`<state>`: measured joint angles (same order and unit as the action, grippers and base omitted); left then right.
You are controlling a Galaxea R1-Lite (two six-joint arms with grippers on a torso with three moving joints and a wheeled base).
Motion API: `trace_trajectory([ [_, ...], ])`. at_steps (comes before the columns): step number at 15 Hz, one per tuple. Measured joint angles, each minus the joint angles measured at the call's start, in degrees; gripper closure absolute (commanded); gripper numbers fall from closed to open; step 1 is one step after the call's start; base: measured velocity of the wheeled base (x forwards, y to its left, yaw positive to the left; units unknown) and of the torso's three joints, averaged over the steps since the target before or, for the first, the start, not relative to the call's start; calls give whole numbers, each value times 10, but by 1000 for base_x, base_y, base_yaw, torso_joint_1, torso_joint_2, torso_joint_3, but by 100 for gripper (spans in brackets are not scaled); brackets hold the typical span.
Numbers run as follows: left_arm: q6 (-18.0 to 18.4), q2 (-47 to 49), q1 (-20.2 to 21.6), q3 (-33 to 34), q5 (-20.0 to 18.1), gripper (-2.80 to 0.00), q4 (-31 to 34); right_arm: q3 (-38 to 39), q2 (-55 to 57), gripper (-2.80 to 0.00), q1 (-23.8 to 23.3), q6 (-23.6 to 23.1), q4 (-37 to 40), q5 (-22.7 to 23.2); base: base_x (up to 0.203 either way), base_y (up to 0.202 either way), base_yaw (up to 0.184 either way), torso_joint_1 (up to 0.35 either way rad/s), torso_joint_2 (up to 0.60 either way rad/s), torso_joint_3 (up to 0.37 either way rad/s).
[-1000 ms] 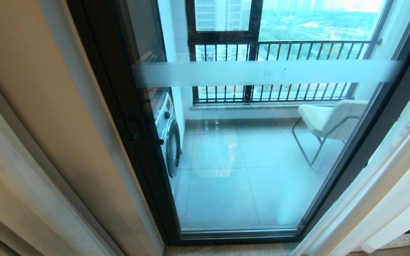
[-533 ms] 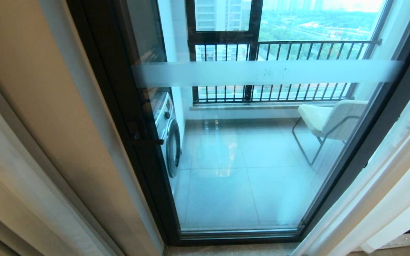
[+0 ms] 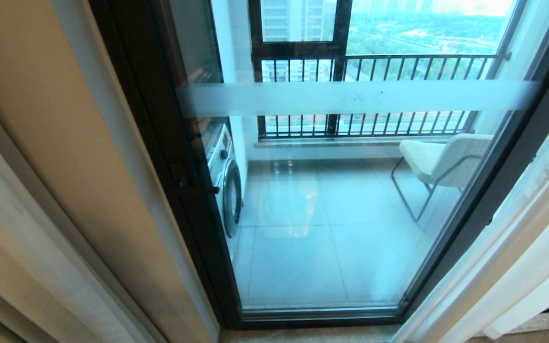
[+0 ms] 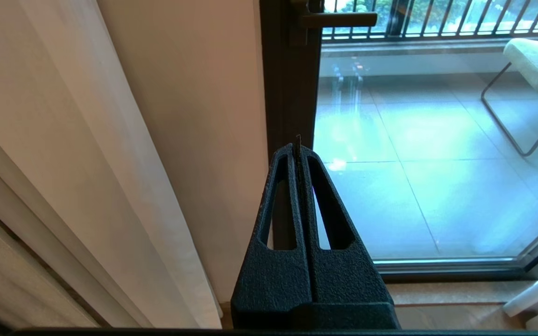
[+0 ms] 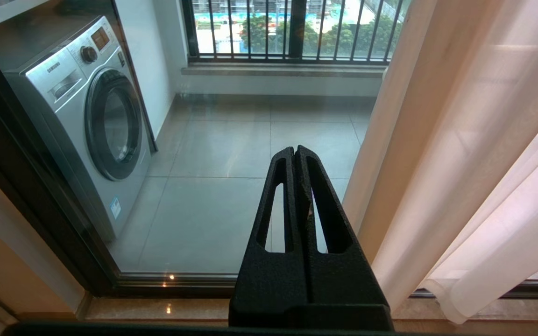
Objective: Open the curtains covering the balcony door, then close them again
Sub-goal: Pull the inner curtains open on both sides
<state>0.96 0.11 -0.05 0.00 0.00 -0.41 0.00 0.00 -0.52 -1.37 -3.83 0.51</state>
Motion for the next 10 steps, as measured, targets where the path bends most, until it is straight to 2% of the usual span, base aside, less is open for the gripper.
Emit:
trace_trajectory([
  [10, -5, 0, 0, 0, 0, 0, 1, 0, 0, 0, 0, 0, 0, 0, 0, 0, 0, 0, 0, 0],
])
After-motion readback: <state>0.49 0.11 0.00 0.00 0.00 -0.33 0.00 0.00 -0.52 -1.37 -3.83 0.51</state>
